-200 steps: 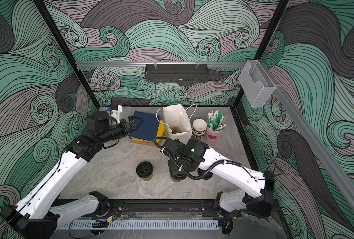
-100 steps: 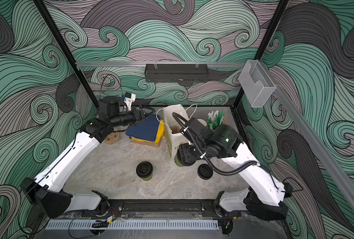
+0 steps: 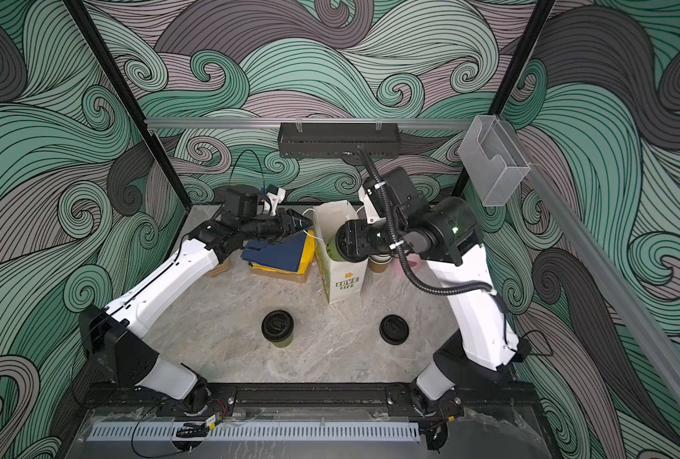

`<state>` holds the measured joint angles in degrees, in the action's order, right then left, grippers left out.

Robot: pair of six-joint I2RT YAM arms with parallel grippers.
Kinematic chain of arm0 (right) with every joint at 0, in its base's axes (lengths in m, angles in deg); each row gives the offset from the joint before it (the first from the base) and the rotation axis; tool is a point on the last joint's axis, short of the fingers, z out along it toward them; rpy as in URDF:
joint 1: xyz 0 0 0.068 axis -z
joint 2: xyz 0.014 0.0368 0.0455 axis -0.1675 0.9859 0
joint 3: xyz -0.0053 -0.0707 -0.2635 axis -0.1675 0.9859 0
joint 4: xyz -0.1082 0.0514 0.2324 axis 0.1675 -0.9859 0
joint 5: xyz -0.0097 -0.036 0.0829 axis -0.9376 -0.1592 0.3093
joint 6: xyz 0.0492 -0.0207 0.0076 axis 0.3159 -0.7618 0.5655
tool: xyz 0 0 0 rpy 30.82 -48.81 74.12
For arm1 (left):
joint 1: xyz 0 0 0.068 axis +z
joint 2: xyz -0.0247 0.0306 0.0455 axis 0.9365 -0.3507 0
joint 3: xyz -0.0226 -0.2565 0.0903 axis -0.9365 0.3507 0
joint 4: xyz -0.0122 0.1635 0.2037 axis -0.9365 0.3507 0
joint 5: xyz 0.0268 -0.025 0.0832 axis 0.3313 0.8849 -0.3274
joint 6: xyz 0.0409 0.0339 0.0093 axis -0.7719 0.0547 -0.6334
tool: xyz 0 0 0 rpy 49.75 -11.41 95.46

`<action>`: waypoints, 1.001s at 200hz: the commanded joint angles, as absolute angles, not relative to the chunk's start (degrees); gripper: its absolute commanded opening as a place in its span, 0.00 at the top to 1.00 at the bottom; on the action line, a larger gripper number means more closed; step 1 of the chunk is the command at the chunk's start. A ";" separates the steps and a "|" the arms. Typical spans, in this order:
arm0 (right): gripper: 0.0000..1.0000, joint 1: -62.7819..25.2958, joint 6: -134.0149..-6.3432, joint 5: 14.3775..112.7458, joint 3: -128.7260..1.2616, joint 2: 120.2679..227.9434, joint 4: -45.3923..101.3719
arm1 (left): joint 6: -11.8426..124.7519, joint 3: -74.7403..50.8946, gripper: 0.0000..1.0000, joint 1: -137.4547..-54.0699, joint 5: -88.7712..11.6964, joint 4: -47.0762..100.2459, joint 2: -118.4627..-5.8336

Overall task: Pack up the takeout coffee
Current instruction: 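Carry the green cup above the bag with the right while the left grasps the rim, then lower the green cup into the bag onto the carrier with the right gripper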

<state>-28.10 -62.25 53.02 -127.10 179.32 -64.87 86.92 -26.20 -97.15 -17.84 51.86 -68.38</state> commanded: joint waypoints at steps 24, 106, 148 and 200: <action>0.40 -23.12 -67.16 52.92 -132.52 185.20 -67.77 | 87.00 -28.41 0.79 -97.42 -11.65 50.76 -69.86; 0.41 -20.31 -71.38 53.50 -132.82 191.10 -67.89 | 92.10 -27.80 0.99 -101.20 -6.78 48.32 -69.60; 0.41 -19.98 -72.89 52.28 -132.42 190.96 -70.02 | 95.12 -26.43 1.00 -104.48 -8.33 45.65 -69.22; 0.41 -20.14 -73.79 53.49 -131.68 189.85 -74.46 | 96.86 -22.11 0.95 -106.63 -11.70 44.57 -65.44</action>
